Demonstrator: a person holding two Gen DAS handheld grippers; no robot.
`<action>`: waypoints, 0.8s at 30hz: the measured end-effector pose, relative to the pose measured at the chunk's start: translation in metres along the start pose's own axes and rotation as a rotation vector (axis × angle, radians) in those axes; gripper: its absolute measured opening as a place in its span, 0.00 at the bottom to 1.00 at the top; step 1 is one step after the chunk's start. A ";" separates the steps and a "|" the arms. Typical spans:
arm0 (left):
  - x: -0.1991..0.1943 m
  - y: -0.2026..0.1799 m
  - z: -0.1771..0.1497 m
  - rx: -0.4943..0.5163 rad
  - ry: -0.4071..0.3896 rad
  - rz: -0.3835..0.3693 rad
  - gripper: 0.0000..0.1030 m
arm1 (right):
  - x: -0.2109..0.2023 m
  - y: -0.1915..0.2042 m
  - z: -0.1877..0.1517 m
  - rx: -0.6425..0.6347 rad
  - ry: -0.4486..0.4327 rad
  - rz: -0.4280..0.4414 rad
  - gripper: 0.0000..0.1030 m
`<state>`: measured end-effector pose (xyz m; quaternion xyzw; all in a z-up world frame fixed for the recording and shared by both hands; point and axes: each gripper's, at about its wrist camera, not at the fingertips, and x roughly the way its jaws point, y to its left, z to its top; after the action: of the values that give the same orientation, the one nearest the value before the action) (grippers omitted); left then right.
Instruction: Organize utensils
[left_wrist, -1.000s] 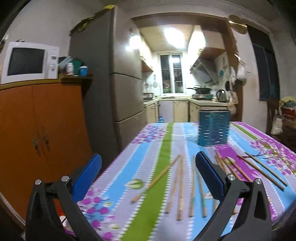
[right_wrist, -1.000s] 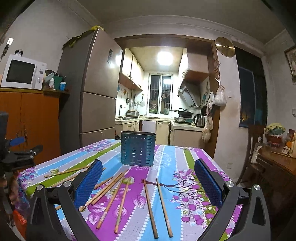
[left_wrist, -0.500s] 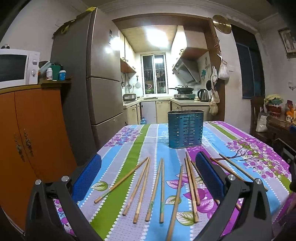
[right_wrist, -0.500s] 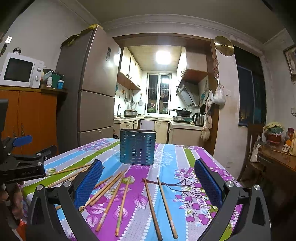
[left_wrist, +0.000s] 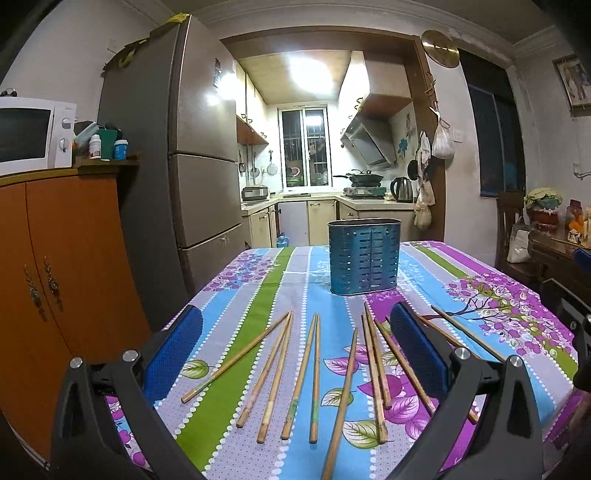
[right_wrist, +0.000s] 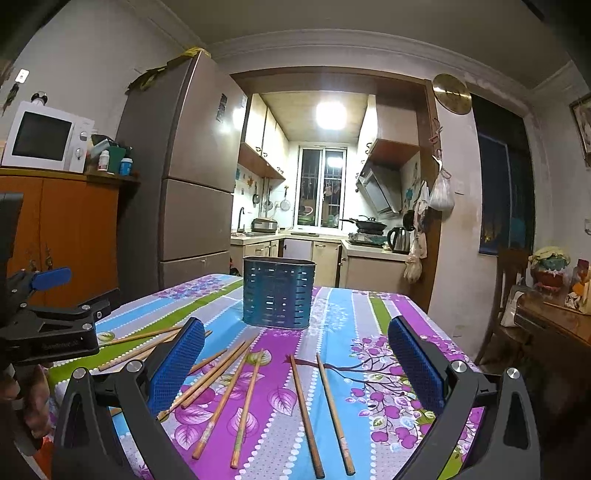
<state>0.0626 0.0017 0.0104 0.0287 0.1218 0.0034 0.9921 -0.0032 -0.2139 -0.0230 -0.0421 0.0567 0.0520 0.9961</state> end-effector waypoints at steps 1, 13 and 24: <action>0.000 0.000 0.000 0.001 0.000 0.001 0.95 | 0.000 0.001 0.000 -0.002 0.000 0.002 0.97; -0.002 0.114 -0.024 -0.022 0.047 0.159 0.95 | -0.019 -0.049 -0.013 -0.038 0.115 0.073 0.72; 0.019 0.139 -0.070 -0.020 0.189 0.163 0.95 | 0.008 0.028 -0.075 0.018 0.340 0.317 0.23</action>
<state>0.0638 0.1448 -0.0536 0.0282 0.2120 0.0879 0.9729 -0.0065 -0.1925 -0.1007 -0.0317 0.2303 0.1996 0.9519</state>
